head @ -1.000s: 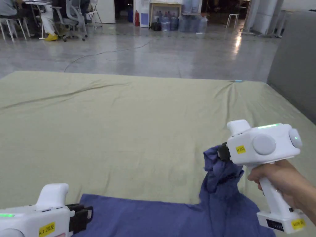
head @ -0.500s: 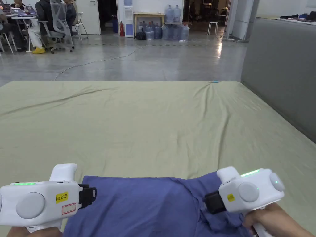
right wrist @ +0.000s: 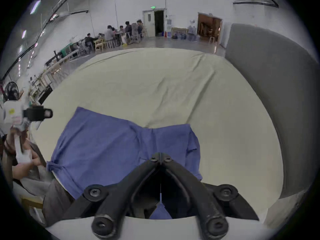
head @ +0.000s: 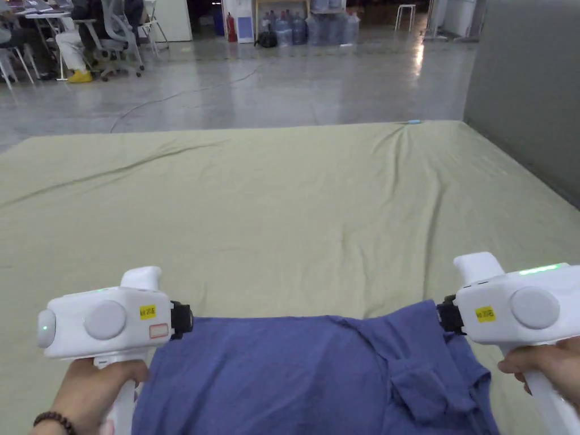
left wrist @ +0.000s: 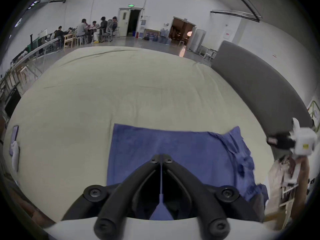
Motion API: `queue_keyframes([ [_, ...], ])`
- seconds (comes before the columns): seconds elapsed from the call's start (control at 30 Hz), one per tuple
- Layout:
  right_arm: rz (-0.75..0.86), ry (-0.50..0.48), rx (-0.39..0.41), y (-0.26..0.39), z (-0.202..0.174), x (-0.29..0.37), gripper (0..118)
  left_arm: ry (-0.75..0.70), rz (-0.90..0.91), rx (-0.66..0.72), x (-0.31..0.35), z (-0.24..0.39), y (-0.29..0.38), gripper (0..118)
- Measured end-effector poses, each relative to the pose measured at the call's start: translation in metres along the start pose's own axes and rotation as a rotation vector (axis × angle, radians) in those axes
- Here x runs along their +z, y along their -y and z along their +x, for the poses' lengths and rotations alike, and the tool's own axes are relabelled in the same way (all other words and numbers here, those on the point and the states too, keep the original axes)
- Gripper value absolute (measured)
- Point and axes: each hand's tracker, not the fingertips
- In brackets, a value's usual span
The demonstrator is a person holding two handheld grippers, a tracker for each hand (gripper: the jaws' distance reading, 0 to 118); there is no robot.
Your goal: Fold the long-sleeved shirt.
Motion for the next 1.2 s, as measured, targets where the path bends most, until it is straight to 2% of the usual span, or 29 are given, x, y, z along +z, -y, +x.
queue_keyframes([
  [0.03,-0.002,0.002,0.0,0.001,0.004,-0.002,0,-0.008,-0.017,-0.012,-0.015,-0.004,-0.01,47],
  [0.07,-0.006,0.006,0.0,0.002,0.004,-0.007,0,-0.074,-0.044,-0.046,-0.032,-0.009,-0.02,74],
  [0.1,-0.015,0.004,-0.001,0.003,0.005,-0.014,0,-0.138,-0.059,-0.082,-0.052,-0.013,-0.028,85],
  [0.17,-0.03,-0.01,-0.005,0.005,0.014,-0.018,0,-0.198,-0.079,-0.132,-0.082,-0.02,-0.037,85],
  [0.27,-0.057,-0.012,-0.009,0.006,0.02,-0.033,0,-0.227,-0.187,-0.1,-0.127,-0.035,-0.041,85],
  [0.3,-0.065,-0.007,-0.011,0.006,0.026,-0.036,0,-0.221,-0.232,-0.07,-0.142,-0.042,-0.039,84],
  [0.4,-0.084,0.018,-0.026,0.003,0.034,-0.048,0,-0.191,-0.279,-0.021,-0.167,-0.051,-0.029,59],
  [0.43,-0.088,0.027,-0.036,0.002,0.039,-0.049,0,-0.188,-0.276,-0.024,-0.17,-0.051,-0.025,59],
  [0.5,-0.091,0.034,-0.054,-0.004,0.043,-0.057,0,-0.235,-0.226,-0.102,-0.157,-0.037,-0.022,42],
  [0.53,-0.091,0.03,-0.067,-0.008,0.046,-0.062,0,-0.232,-0.224,-0.134,-0.152,-0.033,-0.022,2],
  [0.57,-0.094,0.025,-0.088,-0.013,0.055,-0.066,0,-0.179,-0.214,-0.164,-0.141,-0.026,-0.023,0],
  [0.63,-0.13,0.095,-0.079,-0.028,0.056,-0.085,0,-0.118,-0.202,-0.17,-0.127,-0.012,-0.022,0],
  [0.67,-0.147,0.116,-0.069,-0.036,0.056,-0.097,13,-0.129,-0.193,-0.169,-0.12,-0.006,-0.023,0],
  [0.73,-0.178,0.077,-0.097,-0.049,0.062,-0.115,63,-0.117,-0.182,-0.161,-0.105,0.001,-0.026,0],
  [0.77,-0.204,0.032,-0.133,-0.055,0.064,-0.128,69,-0.106,-0.181,-0.15,-0.099,0.005,-0.028,0],
  [0.83,-0.245,0.014,-0.194,-0.065,0.067,-0.147,68,-0.087,-0.17,-0.144,-0.09,0.011,-0.031,0],
  [0.93,-0.294,0.074,-0.14,-0.078,0.061,-0.182,67,-0.09,-0.171,-0.16,-0.095,0.008,-0.033,0],
  [1.07,-0.404,0.115,-0.142,-0.067,0.049,-0.214,56,-0.098,-0.137,-0.194,-0.083,0.011,-0.027,0],
  [1.1,-0.335,0.149,-0.119,-0.065,0.045,-0.207,53,-0.094,-0.125,-0.201,-0.084,0.006,-0.026,0],
  [1.13,-0.353,0.136,-0.121,-0.066,0.043,-0.204,26,-0.09,-0.125,-0.202,-0.088,0.0,-0.025,0],
  [1.17,-0.317,0.071,-0.134,-0.07,0.044,-0.196,6,-0.083,-0.126,-0.199,-0.086,-0.001,-0.025,0],
  [1.2,-0.287,-0.003,-0.192,-0.07,0.046,-0.188,6,-0.081,-0.127,-0.195,-0.084,-0.001,-0.026,0],
])
